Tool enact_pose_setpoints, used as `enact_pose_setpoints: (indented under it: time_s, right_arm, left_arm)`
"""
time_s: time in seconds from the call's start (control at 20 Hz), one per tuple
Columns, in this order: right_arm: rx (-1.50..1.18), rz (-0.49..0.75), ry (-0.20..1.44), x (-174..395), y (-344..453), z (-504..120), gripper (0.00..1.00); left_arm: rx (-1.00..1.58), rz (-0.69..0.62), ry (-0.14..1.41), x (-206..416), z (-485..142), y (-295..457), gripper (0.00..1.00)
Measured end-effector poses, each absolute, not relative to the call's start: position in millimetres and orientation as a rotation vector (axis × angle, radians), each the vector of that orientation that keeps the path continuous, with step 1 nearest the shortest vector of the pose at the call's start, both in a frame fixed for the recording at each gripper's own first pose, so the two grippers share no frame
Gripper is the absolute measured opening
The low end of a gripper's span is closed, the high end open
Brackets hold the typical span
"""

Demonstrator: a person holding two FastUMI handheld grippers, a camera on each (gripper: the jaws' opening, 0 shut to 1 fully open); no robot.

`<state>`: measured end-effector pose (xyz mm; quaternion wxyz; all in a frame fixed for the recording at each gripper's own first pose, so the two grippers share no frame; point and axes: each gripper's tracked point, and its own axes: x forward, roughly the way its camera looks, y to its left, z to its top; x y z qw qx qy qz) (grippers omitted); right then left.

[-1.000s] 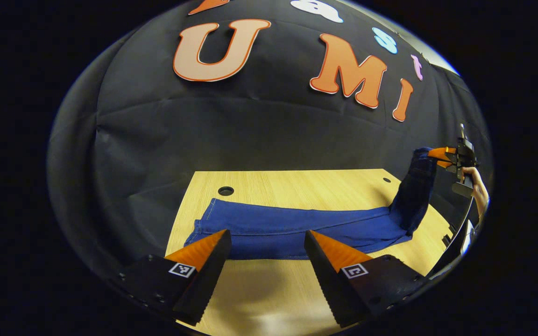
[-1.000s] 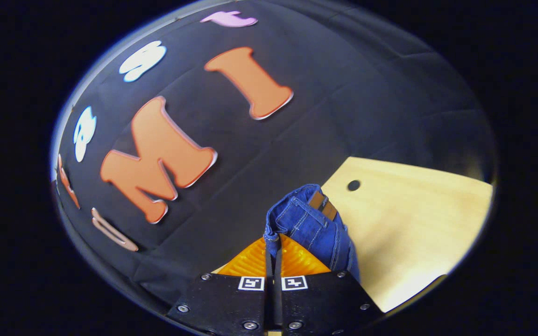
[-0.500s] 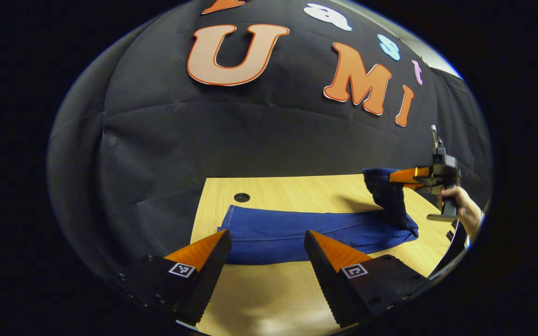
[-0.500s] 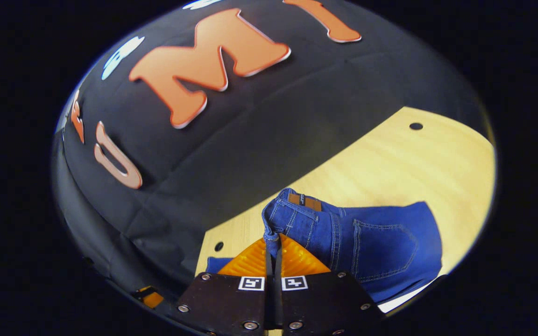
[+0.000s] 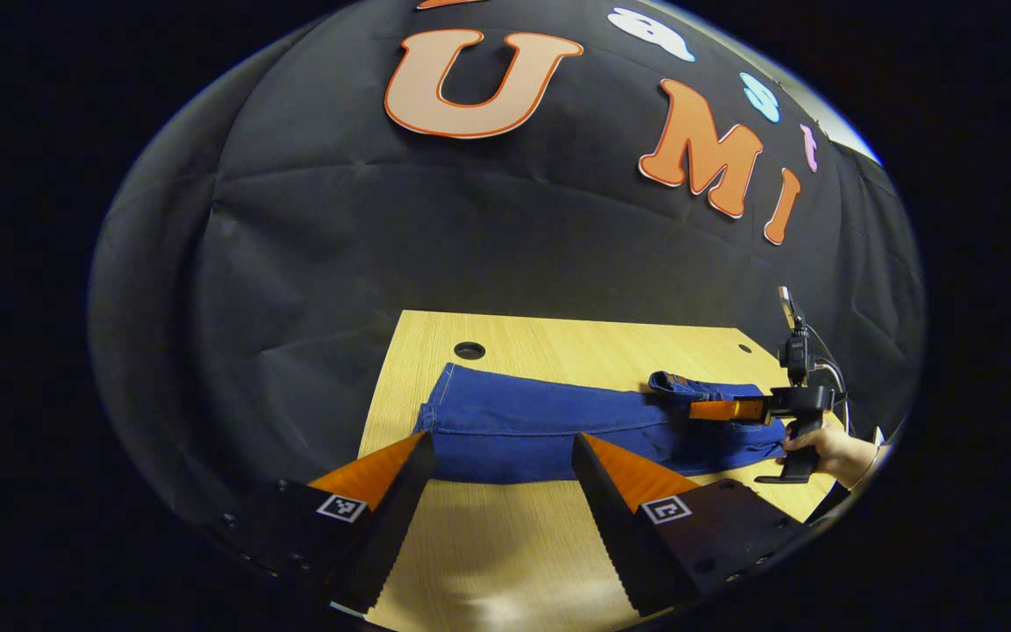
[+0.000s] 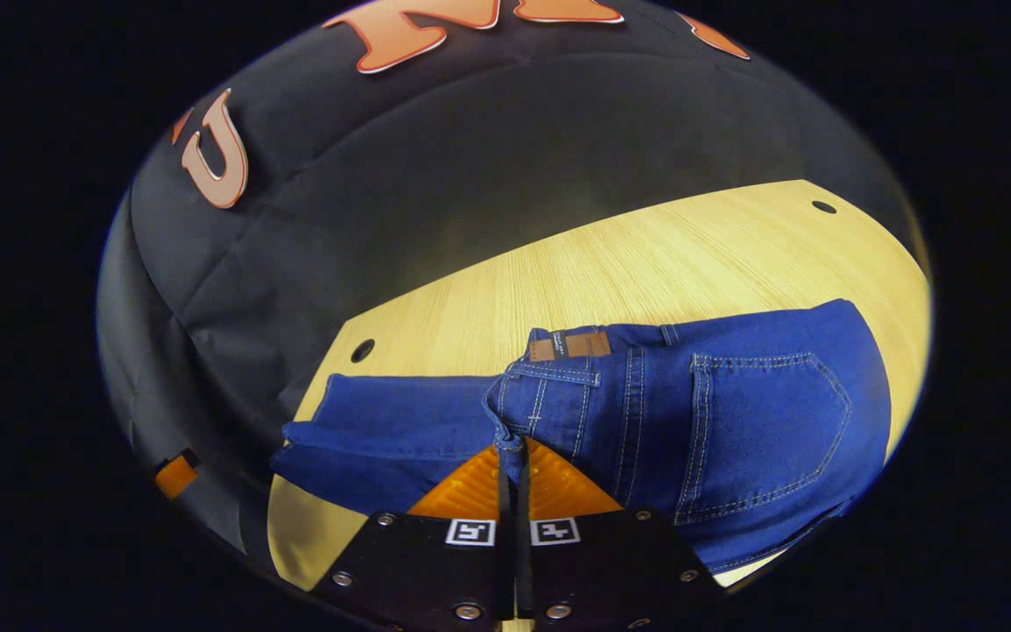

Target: Grasp the waist and the cuffs of the jeans and fold them to make the two legs overlap; first hold the waist and fold one-third of the jeans toward the cuffs, then hold the cuffs and fold the remaining one-third in the same direction to finish folding.

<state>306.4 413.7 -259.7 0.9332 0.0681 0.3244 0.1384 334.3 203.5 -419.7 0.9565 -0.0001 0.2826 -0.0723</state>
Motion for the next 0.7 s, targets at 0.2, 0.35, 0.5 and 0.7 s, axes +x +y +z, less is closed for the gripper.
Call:
enact_pose_setpoints:
  time_s: [0.2,0.35,0.5,0.7]
  right_arm:
    - [0.198,0.341,0.701,293.1,428.6,-240.7,0.76]
    - [0.154,0.335,0.69,292.4,409.2,-219.7,0.97]
    - [0.144,0.367,0.676,286.9,386.7,-185.7,0.97]
    - [0.194,0.359,0.649,283.4,355.3,-149.2,0.97]
  left_arm:
    - [-0.056,-0.13,0.598,332.1,-416.5,198.4,0.97]
    - [-0.169,-0.083,0.606,336.3,-415.5,196.2,0.97]
    - [-0.31,0.002,0.691,325.7,-420.7,197.0,0.98]
    - [-0.661,0.118,0.745,318.8,-427.1,189.1,0.97]
